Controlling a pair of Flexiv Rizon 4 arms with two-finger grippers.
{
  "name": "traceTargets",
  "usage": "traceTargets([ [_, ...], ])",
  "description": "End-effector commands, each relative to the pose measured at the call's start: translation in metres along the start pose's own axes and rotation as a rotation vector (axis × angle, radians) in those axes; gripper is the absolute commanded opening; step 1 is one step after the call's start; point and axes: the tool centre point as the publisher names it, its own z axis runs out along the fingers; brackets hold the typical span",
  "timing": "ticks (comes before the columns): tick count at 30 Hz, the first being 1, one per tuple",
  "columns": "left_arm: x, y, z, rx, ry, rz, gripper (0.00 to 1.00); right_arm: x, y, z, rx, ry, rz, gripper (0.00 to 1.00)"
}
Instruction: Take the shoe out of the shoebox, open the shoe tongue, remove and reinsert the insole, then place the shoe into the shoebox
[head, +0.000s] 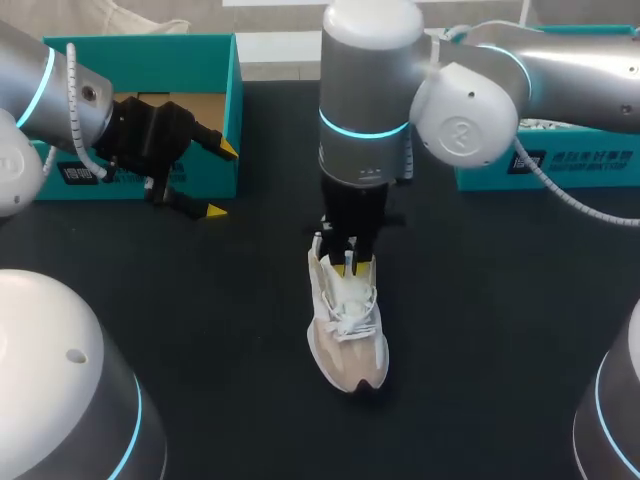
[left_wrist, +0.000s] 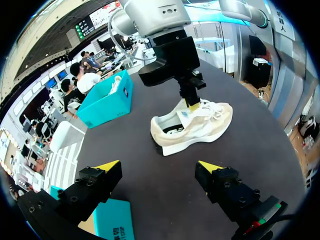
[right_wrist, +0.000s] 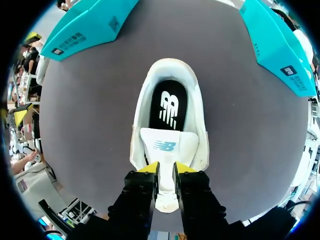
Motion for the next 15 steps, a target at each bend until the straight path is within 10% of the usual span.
traceTargets([
  [1, 0.0, 0.0, 0.0, -0.004, 0.001, 0.001, 1.0, -0.003, 0.006, 0.011, 0.002, 0.027, -0.009, 0.22],
  [10, 0.0, 0.0, 0.0, -0.004, 0.001, 0.001, 1.0, -0.018, 0.008, -0.027, -0.082, 0.001, -0.201, 0.43],
  [14, 0.0, 0.0, 0.0, -0.004, 0.001, 0.001, 1.0, -0.019, 0.028, -0.056, -0.063, -0.094, -0.518, 1.0],
  [15, 0.0, 0.0, 0.0, -0.004, 0.001, 0.001, 1.0, -0.017, 0.035, -0.062, -0.045, -0.139, -0.587, 1.0],
])
